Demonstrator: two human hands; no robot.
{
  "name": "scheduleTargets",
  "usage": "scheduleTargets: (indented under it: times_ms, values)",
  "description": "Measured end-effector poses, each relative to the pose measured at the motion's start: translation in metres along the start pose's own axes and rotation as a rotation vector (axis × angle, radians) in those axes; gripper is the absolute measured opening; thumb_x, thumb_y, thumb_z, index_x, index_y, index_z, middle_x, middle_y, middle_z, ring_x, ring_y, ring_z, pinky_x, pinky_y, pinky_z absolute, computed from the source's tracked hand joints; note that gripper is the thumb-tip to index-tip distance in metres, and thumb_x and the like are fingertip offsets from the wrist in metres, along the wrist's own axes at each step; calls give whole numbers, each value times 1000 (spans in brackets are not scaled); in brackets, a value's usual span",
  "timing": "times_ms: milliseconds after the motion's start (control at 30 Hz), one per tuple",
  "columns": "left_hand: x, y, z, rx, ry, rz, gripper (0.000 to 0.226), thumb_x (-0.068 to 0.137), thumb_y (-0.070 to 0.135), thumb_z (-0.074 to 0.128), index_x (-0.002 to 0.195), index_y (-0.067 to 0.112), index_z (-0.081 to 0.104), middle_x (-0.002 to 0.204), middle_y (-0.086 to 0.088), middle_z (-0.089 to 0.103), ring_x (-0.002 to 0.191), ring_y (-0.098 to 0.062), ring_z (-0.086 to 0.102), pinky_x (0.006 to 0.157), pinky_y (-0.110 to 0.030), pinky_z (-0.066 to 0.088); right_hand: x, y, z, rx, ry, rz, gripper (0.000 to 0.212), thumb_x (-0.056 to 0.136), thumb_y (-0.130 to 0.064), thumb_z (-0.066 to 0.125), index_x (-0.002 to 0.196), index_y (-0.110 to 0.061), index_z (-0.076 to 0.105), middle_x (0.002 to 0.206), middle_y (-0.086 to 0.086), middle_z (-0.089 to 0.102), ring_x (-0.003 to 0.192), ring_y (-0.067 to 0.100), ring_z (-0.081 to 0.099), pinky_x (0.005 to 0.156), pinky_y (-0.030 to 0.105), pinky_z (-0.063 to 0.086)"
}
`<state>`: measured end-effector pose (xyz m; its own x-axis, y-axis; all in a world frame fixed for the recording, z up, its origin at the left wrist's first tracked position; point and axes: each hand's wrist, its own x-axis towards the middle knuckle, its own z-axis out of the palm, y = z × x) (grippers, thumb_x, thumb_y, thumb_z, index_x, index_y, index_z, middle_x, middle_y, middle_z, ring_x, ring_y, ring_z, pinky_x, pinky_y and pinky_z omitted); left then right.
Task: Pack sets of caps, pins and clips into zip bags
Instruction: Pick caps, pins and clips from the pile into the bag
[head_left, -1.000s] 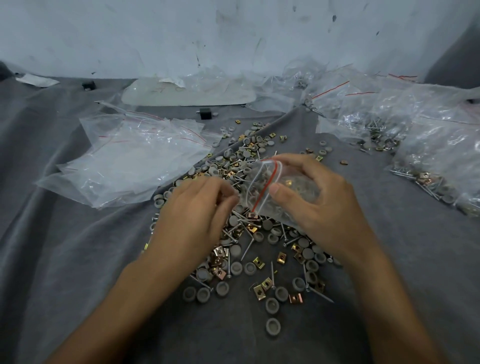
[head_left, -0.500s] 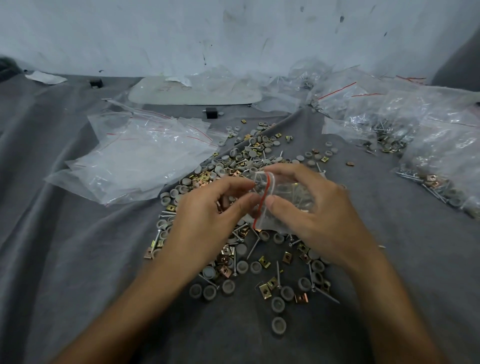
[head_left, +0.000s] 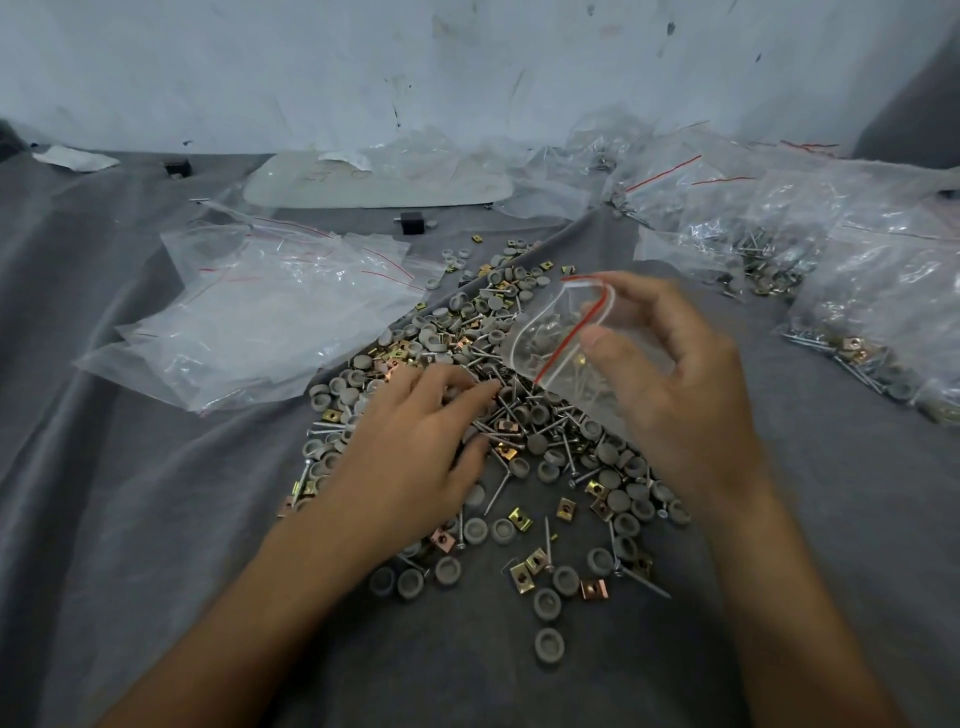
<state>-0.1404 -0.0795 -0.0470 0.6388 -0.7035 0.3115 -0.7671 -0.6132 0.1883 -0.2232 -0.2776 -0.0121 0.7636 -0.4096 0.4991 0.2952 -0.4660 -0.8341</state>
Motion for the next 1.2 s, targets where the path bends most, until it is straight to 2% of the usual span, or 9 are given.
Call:
scheduleTargets:
  times_ms: [133, 267, 433, 600, 667, 800, 967, 1100, 1200]
  values:
    - [0, 1, 1, 59, -81, -2, 57, 98, 45, 28, 152, 32, 43, 152, 9, 43, 126, -21, 39, 100, -40, 35, -1, -2, 3, -25, -29, 11, 28, 94, -31, 65, 122, -32, 66, 112, -16, 72, 108, 4, 68, 88, 20, 53]
    - [1, -1, -1, 40, -21, 36, 37, 99, 38, 51, 132, 29, 64, 130, 11, 63, 114, -22, 52, 89, -39, 36, -1, -3, 2, -44, -41, 22, 30, 93, -32, 65, 123, -31, 66, 111, -18, 71, 111, 2, 66, 90, 21, 54]
    - [3, -5, -5, -92, 41, 33, 22, 95, 30, 66, 116, 27, 71, 109, 11, 71, 102, -17, 58, 88, -37, 42, -2, -3, 2, -62, -52, 39, 31, 93, -33, 65, 124, -33, 66, 111, -21, 71, 110, 0, 65, 89, 19, 53]
    - [5, -10, -10, -317, 195, -129, 15, 87, 36, 74, 100, 33, 68, 86, 35, 59, 83, 12, 50, 70, -9, 34, -2, -4, 2, -68, -79, 54, 33, 93, -35, 64, 125, -32, 65, 112, -20, 71, 109, 3, 67, 92, 35, 58]
    - [5, -13, -11, -403, 215, -186, 14, 86, 38, 76, 97, 36, 67, 84, 39, 57, 74, 9, 55, 60, -9, 35, -3, -5, 3, -71, -93, 56, 33, 93, -35, 64, 126, -31, 65, 111, -20, 71, 107, 2, 68, 89, 34, 59]
    - [5, -17, -13, -594, 242, -259, 21, 90, 29, 74, 108, 40, 70, 78, 25, 63, 66, 0, 57, 55, -10, 40, -3, -4, 3, -97, -127, 62, 34, 92, -36, 64, 125, -32, 65, 111, -19, 71, 107, 1, 67, 90, 32, 58]
    - [5, -3, -16, -797, 290, -186, 28, 92, 17, 72, 112, 36, 67, 96, 10, 71, 88, -12, 67, 75, -24, 55, -8, -4, 7, -169, -271, 55, 32, 94, -37, 68, 125, -39, 64, 109, -19, 69, 100, 1, 68, 81, 28, 61]
    - [3, 11, -15, -713, 248, -67, 36, 90, 34, 65, 125, 35, 61, 114, 23, 68, 96, 6, 63, 78, -8, 47, -9, -4, 10, -212, -341, 14, 38, 92, -36, 70, 129, -39, 62, 115, -17, 68, 105, 0, 66, 85, 21, 56]
    - [2, 13, -16, -790, 233, -45, 38, 92, 34, 61, 129, 27, 58, 123, 21, 67, 116, 7, 60, 87, -13, 50, -9, -5, 9, -183, -301, 3, 36, 92, -37, 70, 128, -38, 63, 115, -16, 69, 105, 1, 66, 86, 22, 56]
